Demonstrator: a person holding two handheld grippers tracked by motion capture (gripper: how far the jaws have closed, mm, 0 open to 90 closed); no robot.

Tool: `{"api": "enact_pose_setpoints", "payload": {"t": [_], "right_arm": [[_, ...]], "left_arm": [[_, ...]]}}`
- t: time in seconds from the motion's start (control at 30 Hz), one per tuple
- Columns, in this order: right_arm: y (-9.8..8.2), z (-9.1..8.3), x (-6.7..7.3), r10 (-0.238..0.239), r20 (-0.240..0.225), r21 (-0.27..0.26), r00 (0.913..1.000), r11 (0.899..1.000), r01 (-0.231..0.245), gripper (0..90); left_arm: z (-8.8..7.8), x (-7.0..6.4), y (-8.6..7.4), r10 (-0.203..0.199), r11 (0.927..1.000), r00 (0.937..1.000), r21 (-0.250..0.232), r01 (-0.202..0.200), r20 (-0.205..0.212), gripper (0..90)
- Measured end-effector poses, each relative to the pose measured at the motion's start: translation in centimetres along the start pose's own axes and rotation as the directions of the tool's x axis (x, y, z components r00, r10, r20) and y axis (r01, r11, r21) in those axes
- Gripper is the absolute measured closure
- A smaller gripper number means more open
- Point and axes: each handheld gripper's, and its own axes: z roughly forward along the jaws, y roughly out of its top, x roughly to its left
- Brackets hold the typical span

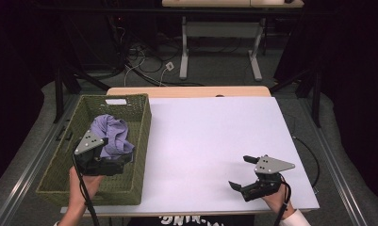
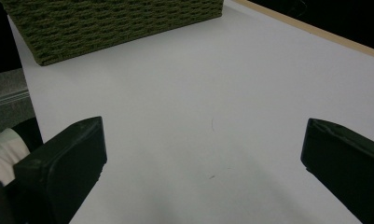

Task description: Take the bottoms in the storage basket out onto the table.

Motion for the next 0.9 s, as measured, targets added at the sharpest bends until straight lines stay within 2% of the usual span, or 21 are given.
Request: {"api": "enact_pose_setpoints", "payload": {"t": [0.17,0.27,0.3,0.5,0.67,0.73,0.83,0.9], "right_arm": [[0.0,0.0,0.0,-0.003,-0.001,0.004,1.0,1.0,0.003,0.0],[0.0,0.1,0.0,-0.004,-0.002,0.005,1.0,1.0,0.004,0.0],[-0.1,0.2,0.0,0.001,-0.003,0.009,1.0,1.0,-0.001,0.0],[-0.1,0.1,0.0,-0.003,-0.001,0.006,1.0,1.0,0.003,0.0],[0.0,0.1,0.0,-0.003,0.001,0.007,1.0,1.0,0.003,0.0],[0.0,0.1,0.0,-0.004,0.0,0.006,1.0,1.0,0.004,0.0],[0.1,0.1,0.0,-0.009,0.002,-0.002,1.0,1.0,0.009,0.0],[0.1,0.0,0.0,-0.006,0.002,-0.003,1.0,1.0,0.006,0.0]], "left_arm": [[0.8,0.9,0.3,-0.015,0.9988,0.9998,0.048,0.014,0.013,0.0],[1.0,1.5,0.8,-0.016,0.9977,0.9999,0.065,0.015,0.004,0.0],[1.2,1.9,1.0,-0.027,0.9965,0.9996,0.079,0.026,0.009,0.0],[1.9,2.7,1.4,0.0,0.9917,0.9997,0.128,0.003,-0.025,0.0],[2.1,3.6,2.3,0.012,0.99,0.9988,0.141,-0.005,-0.048,0.0],[2.4,4.1,2.7,0.003,0.9896,0.9988,0.144,0.004,-0.05,0.0],[2.6,5.2,3.8,-0.031,0.989,0.9983,0.143,0.038,-0.048,0.0],[2.7,5.5,4.0,-0.031,0.9881,0.9981,0.149,0.039,-0.054,0.0]]}}
